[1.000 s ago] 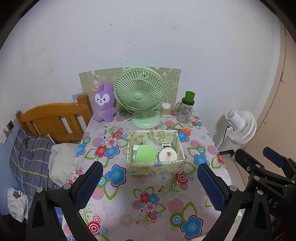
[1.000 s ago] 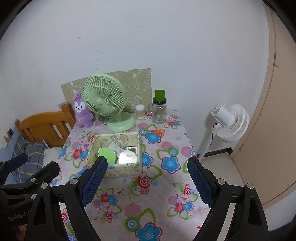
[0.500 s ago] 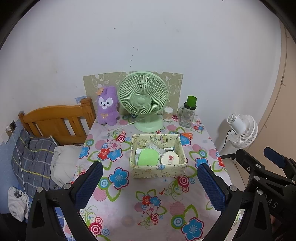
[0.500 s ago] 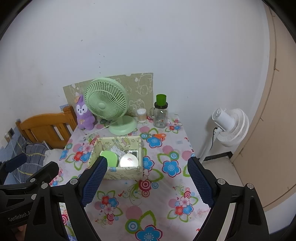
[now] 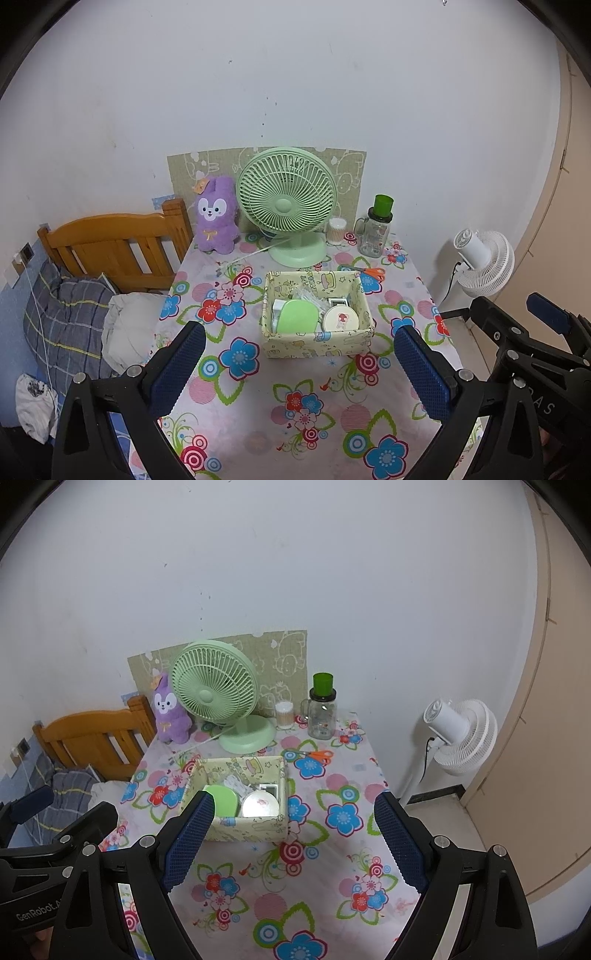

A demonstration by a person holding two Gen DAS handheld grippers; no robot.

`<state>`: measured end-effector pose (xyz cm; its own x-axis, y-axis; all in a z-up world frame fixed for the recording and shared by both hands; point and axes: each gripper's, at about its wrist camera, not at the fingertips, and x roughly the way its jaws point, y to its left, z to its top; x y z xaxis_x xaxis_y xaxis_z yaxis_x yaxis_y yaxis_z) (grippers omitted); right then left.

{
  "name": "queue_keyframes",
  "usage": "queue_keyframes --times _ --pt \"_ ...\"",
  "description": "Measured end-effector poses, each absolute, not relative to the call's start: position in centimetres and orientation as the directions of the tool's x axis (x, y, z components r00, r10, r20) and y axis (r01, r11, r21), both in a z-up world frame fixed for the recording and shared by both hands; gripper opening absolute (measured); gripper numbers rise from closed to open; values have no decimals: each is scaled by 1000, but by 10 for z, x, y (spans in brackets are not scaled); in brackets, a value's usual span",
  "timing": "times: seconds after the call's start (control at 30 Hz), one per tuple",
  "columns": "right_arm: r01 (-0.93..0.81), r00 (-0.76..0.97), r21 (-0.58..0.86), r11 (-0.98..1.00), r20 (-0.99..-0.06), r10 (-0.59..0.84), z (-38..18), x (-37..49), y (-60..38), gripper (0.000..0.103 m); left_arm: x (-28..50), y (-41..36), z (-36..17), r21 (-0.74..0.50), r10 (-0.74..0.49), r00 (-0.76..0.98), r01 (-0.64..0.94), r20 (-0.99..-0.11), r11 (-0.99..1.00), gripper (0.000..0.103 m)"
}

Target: Organize rigid objects

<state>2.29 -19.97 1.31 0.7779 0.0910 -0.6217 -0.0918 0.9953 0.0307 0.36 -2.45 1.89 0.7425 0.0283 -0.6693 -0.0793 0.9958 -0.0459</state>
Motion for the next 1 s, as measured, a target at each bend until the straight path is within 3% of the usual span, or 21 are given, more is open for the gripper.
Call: queue_keyframes --times 1.0 --pt "-80 772 14 997 -632 71 15 28 -195 90 12 -17 18 -54 22 729 -81 -684 995 103"
